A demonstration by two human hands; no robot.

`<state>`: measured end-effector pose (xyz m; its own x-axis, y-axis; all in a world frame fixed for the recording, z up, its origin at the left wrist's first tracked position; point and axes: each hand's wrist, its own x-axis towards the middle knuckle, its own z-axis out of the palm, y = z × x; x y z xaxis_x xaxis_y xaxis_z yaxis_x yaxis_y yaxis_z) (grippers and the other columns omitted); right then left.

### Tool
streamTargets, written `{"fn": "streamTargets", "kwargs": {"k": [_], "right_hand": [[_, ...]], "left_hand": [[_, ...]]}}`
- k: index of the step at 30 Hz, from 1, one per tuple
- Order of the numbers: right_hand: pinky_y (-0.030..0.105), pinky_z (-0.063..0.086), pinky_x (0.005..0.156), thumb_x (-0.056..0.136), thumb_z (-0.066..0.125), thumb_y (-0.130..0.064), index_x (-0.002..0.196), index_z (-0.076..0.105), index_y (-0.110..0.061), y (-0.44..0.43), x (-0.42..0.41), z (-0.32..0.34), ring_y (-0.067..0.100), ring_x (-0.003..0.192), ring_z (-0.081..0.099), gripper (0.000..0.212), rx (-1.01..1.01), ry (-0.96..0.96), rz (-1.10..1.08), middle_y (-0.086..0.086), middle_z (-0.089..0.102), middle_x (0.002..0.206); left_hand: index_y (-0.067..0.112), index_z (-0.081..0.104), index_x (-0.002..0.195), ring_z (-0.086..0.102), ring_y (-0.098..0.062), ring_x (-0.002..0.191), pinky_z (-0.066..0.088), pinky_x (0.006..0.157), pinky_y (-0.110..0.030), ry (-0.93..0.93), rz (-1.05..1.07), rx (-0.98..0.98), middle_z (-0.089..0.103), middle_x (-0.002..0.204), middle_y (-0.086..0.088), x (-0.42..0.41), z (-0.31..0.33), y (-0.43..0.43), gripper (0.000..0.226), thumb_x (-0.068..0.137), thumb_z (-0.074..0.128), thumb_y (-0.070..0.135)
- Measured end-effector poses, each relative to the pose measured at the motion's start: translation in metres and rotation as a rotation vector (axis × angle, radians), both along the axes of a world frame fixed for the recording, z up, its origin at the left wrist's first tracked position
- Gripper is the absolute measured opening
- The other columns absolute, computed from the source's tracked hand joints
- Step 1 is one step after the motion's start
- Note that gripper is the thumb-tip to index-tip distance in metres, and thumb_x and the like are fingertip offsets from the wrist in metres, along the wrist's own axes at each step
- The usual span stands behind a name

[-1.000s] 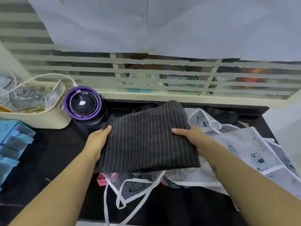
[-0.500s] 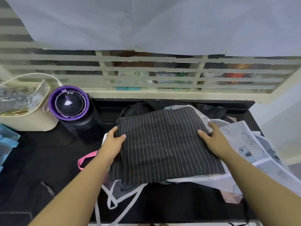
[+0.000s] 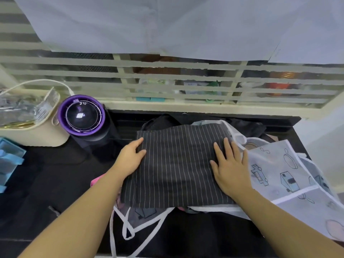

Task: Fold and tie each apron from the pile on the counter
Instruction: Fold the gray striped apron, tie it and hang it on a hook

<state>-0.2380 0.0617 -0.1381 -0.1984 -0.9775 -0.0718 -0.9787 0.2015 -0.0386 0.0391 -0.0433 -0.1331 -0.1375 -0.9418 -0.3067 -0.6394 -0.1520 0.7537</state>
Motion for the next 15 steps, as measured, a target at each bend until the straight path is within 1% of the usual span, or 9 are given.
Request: {"fn": "streamTargets", "kwargs": {"k": [2, 4, 6, 8, 9, 10, 11, 13, 15], "right_hand": [[0.060, 0.022, 0.109, 0.092, 0.019, -0.051, 0.144, 0.042, -0.021, -0.003, 0.004, -0.001, 0.036, 0.140, 0.030, 0.064, 0.005, -0.015, 0.003, 0.014, 0.034, 0.152], [0.058, 0.016, 0.112, 0.090, 0.011, -0.058, 0.147, 0.033, -0.026, -0.003, 0.008, -0.001, 0.032, 0.144, 0.022, 0.069, 0.029, -0.016, 0.027, 0.010, 0.026, 0.156], [0.057, 0.011, 0.114, 0.084, -0.003, -0.067, 0.151, 0.021, -0.030, 0.000, 0.010, -0.007, 0.029, 0.147, 0.011, 0.080, 0.069, -0.009, 0.072, 0.007, 0.015, 0.159], [0.053, 0.010, 0.115, 0.079, -0.010, -0.069, 0.152, 0.012, -0.031, 0.000, 0.009, -0.010, 0.027, 0.148, 0.002, 0.085, 0.095, -0.019, 0.089, 0.005, 0.005, 0.161], [0.051, 0.012, 0.115, 0.079, -0.007, -0.068, 0.152, 0.012, -0.031, 0.000, 0.008, -0.010, 0.027, 0.148, 0.001, 0.084, 0.084, -0.044, 0.079, 0.005, 0.004, 0.161], [0.049, 0.015, 0.115, 0.082, 0.001, -0.066, 0.152, 0.017, -0.029, 0.001, 0.009, -0.008, 0.029, 0.147, 0.004, 0.081, 0.036, -0.089, 0.059, 0.007, 0.006, 0.161], [0.048, 0.018, 0.114, 0.087, 0.014, -0.064, 0.150, 0.026, -0.026, 0.001, 0.008, -0.005, 0.031, 0.146, 0.011, 0.074, -0.055, -0.174, 0.011, 0.011, 0.013, 0.159], [0.046, 0.024, 0.112, 0.093, 0.047, -0.048, 0.144, 0.039, -0.018, 0.004, 0.005, 0.001, 0.033, 0.140, 0.024, 0.060, -0.244, -0.429, -0.182, 0.016, 0.026, 0.154], [0.042, 0.031, 0.109, 0.089, 0.062, -0.035, 0.142, 0.041, -0.019, 0.006, -0.002, 0.006, 0.026, 0.132, 0.036, 0.059, -0.293, -0.667, -0.347, 0.012, 0.039, 0.145]], "left_hand": [[0.016, 0.037, 0.146, 0.035, -0.018, 0.138, 0.026, 0.116, -0.034, 0.015, 0.006, -0.125, 0.038, 0.151, -0.005, -0.001, 0.011, -0.010, 0.053, 0.096, 0.053, 0.011], [0.018, 0.034, 0.148, 0.034, -0.020, 0.139, 0.025, 0.116, -0.034, -0.022, -0.001, -0.204, 0.036, 0.151, -0.005, 0.000, 0.019, -0.019, 0.055, 0.097, 0.052, 0.010], [0.019, 0.027, 0.150, 0.037, -0.022, 0.136, 0.028, 0.112, -0.032, -0.064, -0.011, -0.178, 0.037, 0.150, -0.006, 0.004, 0.018, -0.020, 0.061, 0.096, 0.054, 0.012], [0.019, 0.023, 0.151, 0.042, -0.024, 0.132, 0.033, 0.108, -0.034, -0.041, 0.076, -0.084, 0.040, 0.147, -0.007, 0.011, 0.011, -0.015, 0.067, 0.094, 0.058, 0.019], [0.018, 0.023, 0.151, 0.045, -0.023, 0.129, 0.036, 0.105, -0.035, -0.004, 0.151, -0.043, 0.045, 0.143, -0.006, 0.015, 0.008, -0.010, 0.067, 0.094, 0.059, 0.023], [0.018, 0.025, 0.150, 0.049, -0.022, 0.124, 0.039, 0.101, -0.034, 0.028, 0.222, -0.018, 0.050, 0.137, -0.005, 0.020, 0.005, -0.003, 0.066, 0.094, 0.059, 0.026], [0.017, 0.028, 0.148, 0.053, -0.022, 0.118, 0.043, 0.097, -0.034, 0.047, 0.262, -0.003, 0.056, 0.127, -0.003, 0.024, 0.003, 0.003, 0.064, 0.094, 0.059, 0.029], [0.018, 0.034, 0.144, 0.058, -0.020, 0.108, 0.048, 0.089, -0.035, 0.049, 0.250, 0.048, 0.059, 0.109, 0.004, 0.030, 0.002, 0.018, 0.060, 0.092, 0.059, 0.035], [0.018, 0.037, 0.142, 0.058, -0.015, 0.100, 0.046, 0.077, -0.025, 0.024, 0.165, 0.113, 0.057, 0.110, 0.006, 0.029, 0.001, 0.031, 0.059, 0.091, 0.061, 0.035]]}}
